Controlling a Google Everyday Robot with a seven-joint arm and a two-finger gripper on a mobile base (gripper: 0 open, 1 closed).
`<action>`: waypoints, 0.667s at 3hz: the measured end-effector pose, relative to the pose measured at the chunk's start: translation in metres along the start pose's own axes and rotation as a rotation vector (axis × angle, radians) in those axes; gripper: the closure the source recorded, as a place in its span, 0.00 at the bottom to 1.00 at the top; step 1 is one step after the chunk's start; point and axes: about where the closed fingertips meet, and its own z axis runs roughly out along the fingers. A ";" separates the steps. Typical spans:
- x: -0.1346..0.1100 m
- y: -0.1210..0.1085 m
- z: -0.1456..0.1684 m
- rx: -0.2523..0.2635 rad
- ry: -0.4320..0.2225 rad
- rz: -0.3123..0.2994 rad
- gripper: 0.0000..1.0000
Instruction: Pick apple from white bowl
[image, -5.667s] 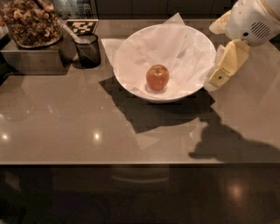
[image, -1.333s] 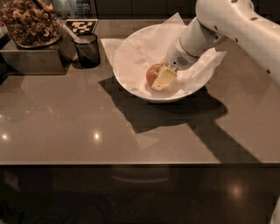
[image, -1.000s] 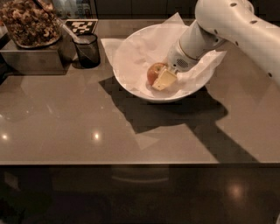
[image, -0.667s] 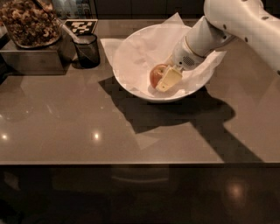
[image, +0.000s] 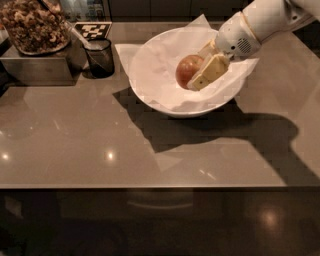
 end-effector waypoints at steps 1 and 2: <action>-0.015 0.030 -0.039 -0.052 -0.098 0.007 1.00; -0.009 0.056 -0.068 -0.051 -0.168 0.051 1.00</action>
Offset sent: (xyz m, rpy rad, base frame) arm -0.1088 -0.0654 0.0608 0.2597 0.0905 -0.0462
